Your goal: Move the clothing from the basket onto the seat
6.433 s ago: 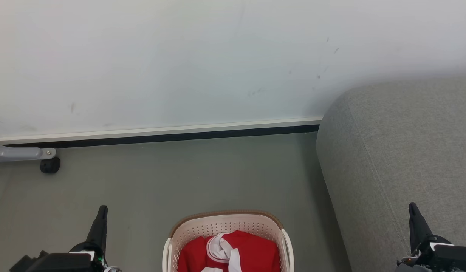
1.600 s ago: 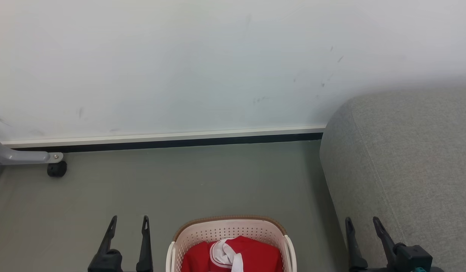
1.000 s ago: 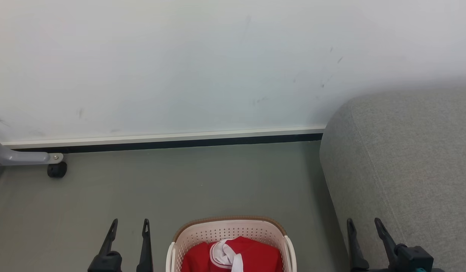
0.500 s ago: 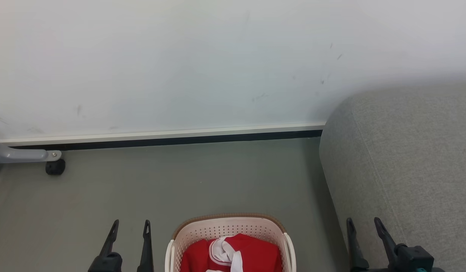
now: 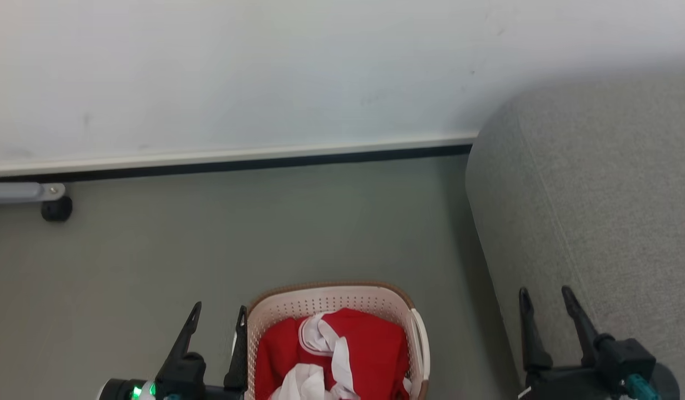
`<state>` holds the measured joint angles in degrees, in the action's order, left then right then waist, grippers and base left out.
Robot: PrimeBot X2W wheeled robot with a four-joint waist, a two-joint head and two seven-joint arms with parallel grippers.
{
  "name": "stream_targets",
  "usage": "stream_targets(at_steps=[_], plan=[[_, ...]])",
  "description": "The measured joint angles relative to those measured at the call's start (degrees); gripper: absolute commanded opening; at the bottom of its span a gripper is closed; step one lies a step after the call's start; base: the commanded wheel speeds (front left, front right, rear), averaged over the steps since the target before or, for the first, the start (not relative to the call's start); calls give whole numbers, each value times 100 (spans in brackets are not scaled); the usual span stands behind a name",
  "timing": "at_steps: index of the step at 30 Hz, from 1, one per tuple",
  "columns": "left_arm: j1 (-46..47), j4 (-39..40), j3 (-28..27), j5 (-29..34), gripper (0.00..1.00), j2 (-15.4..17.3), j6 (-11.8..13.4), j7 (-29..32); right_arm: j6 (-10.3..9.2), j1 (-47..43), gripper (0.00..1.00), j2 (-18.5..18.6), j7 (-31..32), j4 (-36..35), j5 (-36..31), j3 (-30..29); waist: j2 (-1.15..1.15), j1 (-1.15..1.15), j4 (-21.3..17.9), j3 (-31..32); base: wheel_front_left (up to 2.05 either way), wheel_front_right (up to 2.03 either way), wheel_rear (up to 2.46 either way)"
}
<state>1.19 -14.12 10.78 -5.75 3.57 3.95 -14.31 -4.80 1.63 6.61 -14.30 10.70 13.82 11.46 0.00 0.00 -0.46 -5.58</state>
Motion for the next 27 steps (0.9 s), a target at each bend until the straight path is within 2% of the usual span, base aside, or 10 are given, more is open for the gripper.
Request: stream_targets(at_steps=[18,27], plan=[[1139,-1416,377,27,100,-56,8,142,4,812,100,194,-41,-902,-357,-125,1,1,-538,-1404,0,0,0],[1750,-2064,535,29,100,-79,35,348,187,1284,100,168,-41,-1328,-370,-14,1,2,-844,-2164,0,0,0]])
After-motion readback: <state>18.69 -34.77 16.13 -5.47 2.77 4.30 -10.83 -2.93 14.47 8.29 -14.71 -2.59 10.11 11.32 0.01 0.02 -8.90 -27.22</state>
